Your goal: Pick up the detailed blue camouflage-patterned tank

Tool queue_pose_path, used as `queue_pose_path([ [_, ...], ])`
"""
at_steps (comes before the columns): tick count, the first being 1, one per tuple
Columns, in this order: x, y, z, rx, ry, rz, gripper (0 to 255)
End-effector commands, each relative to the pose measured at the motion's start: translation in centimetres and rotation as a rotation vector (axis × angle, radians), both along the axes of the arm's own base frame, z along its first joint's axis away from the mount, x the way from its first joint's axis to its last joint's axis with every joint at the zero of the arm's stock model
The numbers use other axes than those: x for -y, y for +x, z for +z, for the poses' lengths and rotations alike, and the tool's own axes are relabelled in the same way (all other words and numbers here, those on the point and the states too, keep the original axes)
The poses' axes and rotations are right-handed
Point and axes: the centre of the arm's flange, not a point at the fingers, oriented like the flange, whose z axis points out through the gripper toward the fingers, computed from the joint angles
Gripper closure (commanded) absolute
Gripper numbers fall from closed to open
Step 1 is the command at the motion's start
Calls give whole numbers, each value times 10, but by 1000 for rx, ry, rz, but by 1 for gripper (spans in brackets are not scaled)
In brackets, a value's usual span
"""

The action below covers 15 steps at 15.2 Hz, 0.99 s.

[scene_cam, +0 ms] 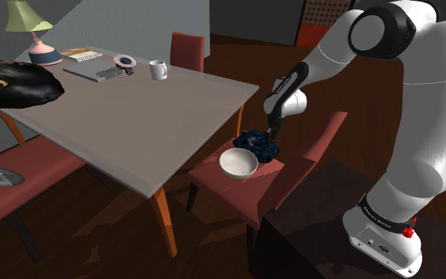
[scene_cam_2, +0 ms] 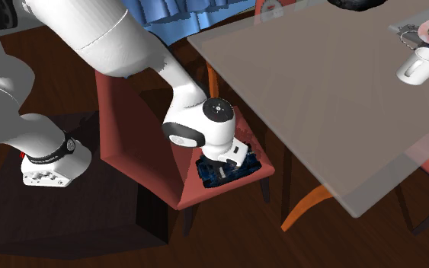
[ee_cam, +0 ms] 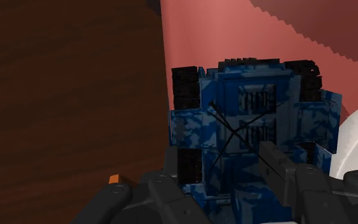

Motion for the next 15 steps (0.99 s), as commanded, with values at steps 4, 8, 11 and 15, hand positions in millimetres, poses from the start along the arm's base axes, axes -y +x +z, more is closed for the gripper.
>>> queue_pose_path([
  [4, 0, -1, -1, -2, 0, 0, 255],
  [8, 0, 0, 15, -2, 0, 0, 255],
  [11, 0, 0, 31, -2, 0, 0, 255],
  [15, 0, 0, 52, -2, 0, 0, 255],
])
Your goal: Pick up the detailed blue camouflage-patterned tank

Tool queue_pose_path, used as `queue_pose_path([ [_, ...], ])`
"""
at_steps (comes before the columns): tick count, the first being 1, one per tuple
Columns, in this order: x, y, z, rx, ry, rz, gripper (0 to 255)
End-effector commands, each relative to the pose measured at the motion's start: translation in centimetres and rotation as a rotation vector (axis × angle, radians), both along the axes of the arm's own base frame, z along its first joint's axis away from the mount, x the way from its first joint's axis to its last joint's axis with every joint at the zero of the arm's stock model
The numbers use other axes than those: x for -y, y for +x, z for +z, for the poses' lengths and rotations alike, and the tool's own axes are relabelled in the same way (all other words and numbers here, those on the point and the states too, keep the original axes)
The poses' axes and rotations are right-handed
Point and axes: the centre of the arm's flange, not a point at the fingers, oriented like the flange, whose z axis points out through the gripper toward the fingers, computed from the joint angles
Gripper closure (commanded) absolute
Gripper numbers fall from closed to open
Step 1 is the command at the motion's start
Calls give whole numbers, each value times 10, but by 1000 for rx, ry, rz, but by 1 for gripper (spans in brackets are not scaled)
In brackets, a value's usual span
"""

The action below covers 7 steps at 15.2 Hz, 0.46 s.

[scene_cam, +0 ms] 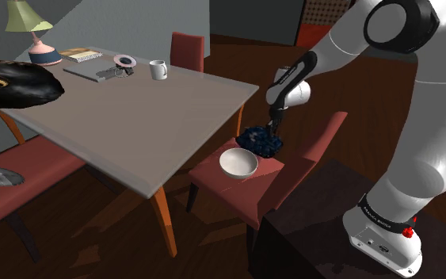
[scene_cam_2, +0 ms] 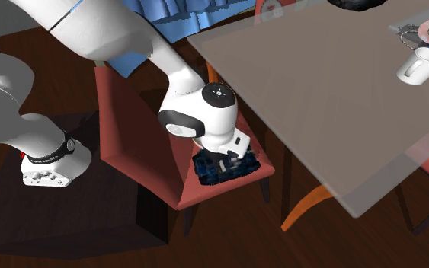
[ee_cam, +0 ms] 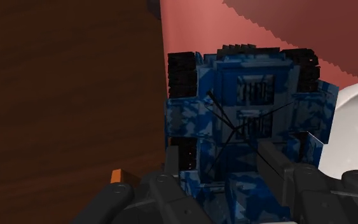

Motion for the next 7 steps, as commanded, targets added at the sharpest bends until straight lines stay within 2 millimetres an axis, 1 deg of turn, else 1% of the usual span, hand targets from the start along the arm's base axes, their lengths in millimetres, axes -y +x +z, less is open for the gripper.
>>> queue_pose_path([
  [1, 1, 0, 13, 3, -1, 0, 255],
  [5, 1, 0, 34, 3, -1, 0, 255],
  [7, 1, 0, 35, 3, -1, 0, 255],
])
